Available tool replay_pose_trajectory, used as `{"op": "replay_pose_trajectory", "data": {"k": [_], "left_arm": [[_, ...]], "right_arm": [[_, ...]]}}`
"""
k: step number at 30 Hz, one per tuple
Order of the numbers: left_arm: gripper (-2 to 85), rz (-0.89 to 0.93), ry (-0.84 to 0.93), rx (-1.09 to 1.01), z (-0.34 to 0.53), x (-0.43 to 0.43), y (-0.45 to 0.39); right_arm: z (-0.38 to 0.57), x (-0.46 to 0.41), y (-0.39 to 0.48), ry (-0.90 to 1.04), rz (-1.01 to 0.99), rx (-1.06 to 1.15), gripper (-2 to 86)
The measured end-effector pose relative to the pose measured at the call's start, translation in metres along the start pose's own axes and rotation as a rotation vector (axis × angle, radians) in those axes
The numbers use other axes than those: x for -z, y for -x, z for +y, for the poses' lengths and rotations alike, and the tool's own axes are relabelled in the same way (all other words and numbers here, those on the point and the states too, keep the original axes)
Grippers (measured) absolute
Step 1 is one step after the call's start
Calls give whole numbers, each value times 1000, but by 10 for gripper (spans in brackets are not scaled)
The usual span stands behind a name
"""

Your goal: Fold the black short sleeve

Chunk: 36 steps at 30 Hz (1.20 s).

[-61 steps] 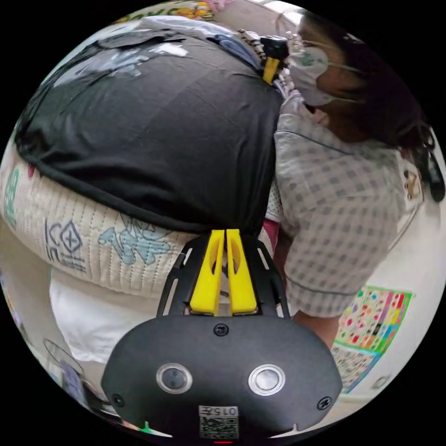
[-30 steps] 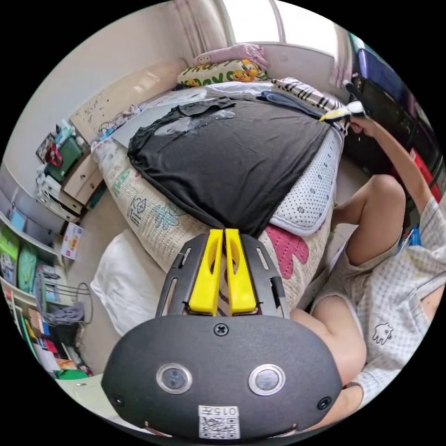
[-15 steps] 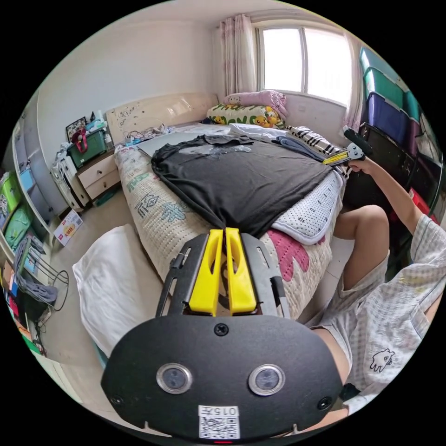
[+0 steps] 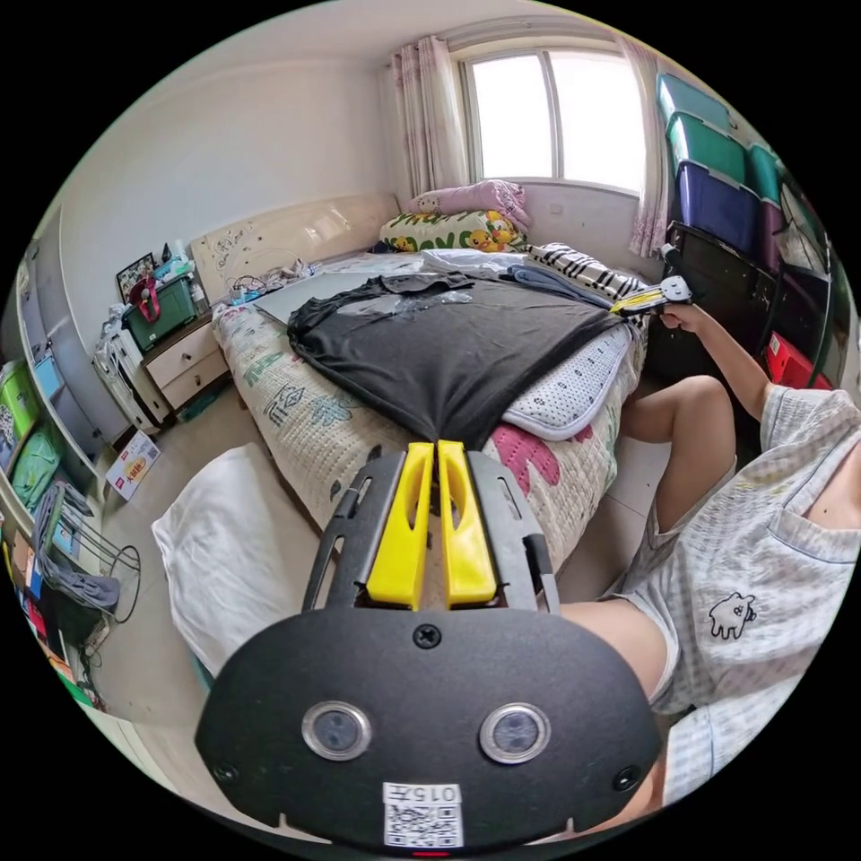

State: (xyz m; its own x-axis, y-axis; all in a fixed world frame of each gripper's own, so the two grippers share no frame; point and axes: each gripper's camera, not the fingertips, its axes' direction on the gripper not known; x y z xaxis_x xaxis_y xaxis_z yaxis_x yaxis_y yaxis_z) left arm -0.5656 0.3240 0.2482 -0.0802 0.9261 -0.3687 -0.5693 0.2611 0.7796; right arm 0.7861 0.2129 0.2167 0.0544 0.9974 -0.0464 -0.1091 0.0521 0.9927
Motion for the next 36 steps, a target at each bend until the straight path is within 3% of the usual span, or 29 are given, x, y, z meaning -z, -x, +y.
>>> {"op": "replay_pose_trajectory", "data": {"k": [8, 10, 13, 18, 25, 32, 36], "left_arm": [[29, 44, -25, 53, 21, -4, 29], [77, 54, -73, 95, 29, -5, 39], [104, 71, -141, 188, 33, -16, 55], [32, 294, -114, 189, 20, -64, 73], [4, 371, -281, 161, 15, -66, 98], [19, 392, -170, 140, 7, -110, 117], [41, 274, -162, 188, -10, -95, 141]], "right_arm": [[39, 15, -45, -183, -194, -100, 27], [45, 22, -53, -251, -269, -129, 86], [39, 23, -59, -240, -296, -161, 96], [23, 29, -70, -255, -383, -206, 21], [29, 76, -99, -369, -442, -278, 0], [12, 81, -101, -144, -291, -226, -3], [6, 118, -119, -266, -250, -211, 38]]}}
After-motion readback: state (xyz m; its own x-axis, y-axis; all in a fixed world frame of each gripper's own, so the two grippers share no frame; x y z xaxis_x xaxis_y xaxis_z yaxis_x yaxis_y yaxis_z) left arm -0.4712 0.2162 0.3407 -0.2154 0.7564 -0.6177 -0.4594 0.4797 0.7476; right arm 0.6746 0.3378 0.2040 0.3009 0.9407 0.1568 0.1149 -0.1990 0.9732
